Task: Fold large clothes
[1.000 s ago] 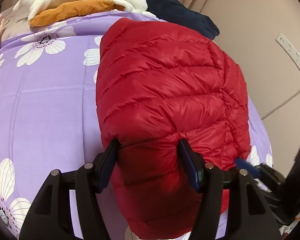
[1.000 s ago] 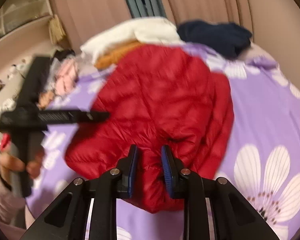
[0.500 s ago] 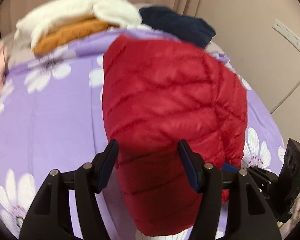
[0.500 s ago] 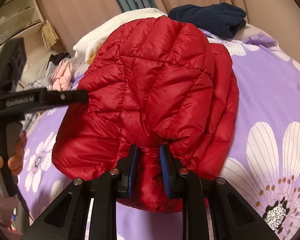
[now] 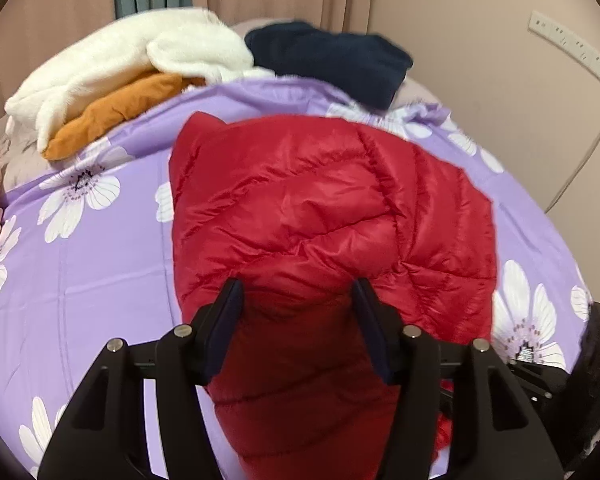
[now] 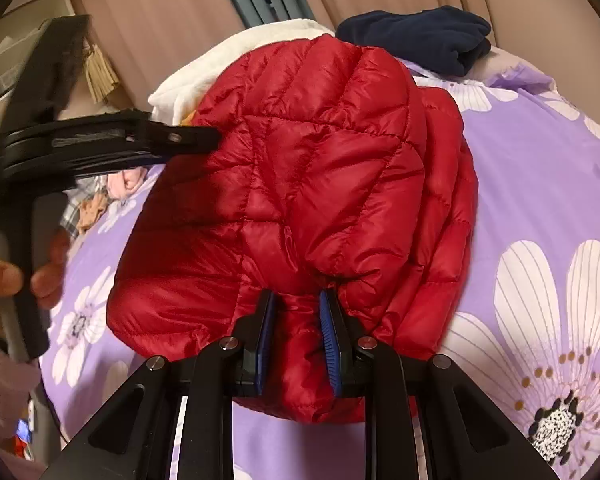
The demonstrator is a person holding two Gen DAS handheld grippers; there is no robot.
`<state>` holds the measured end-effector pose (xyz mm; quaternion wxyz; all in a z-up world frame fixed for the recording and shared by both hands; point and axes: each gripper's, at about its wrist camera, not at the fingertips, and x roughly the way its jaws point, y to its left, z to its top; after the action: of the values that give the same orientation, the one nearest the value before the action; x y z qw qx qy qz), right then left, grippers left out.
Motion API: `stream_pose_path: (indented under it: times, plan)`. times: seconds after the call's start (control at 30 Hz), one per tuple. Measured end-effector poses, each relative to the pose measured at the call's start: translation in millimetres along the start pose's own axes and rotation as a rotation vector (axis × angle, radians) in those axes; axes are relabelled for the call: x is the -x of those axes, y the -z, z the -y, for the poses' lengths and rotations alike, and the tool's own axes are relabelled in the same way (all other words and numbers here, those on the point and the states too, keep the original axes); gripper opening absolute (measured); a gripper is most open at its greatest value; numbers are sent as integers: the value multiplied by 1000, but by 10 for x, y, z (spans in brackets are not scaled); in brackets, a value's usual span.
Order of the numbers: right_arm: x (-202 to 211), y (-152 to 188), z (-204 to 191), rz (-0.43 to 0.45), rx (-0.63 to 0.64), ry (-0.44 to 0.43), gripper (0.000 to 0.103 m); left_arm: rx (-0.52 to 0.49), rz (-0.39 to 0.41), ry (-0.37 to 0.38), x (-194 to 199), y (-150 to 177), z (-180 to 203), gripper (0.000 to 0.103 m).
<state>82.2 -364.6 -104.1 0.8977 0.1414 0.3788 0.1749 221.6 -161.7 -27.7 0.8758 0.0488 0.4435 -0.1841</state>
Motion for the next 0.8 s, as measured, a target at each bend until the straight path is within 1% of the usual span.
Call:
stream_pose_path:
  times: [0.1,0.17,0.4,0.47,0.5,0.57,0.7,0.77,0.8]
  plan:
    - [-5,6,-6,1,2,0,23,11,-49,3,-167,-19,-37,57]
    - [-9,12,-4,1,6,1,23,11,-66,-1,-214,-21,-41,58]
    - [41,3,-9,-5,-9,7,23,-4,-72,-24,-281,-15,0,59]
    - [133,-24,-14,7,-11,-13,23,0,-72,-23,-285,-24,-11,59]
    - [178,-40,-8,12,-10,-31,26,6,-72,-18,-281,-22,-18,59]
    - [299,-79,2,34,-7,-65,28,19,-72,-6,-279,-23,-48,59]
    - [589,-285,30,136,-23,-114,29,47,-73,15,-281,-29,-91,60]
    - [659,-446,40,188,-36,-97,29,49,-69,17,-282,-27,-87,60]
    - [647,-542,38,196,-39,-56,29,50,-66,18,-280,-22,-83,60]
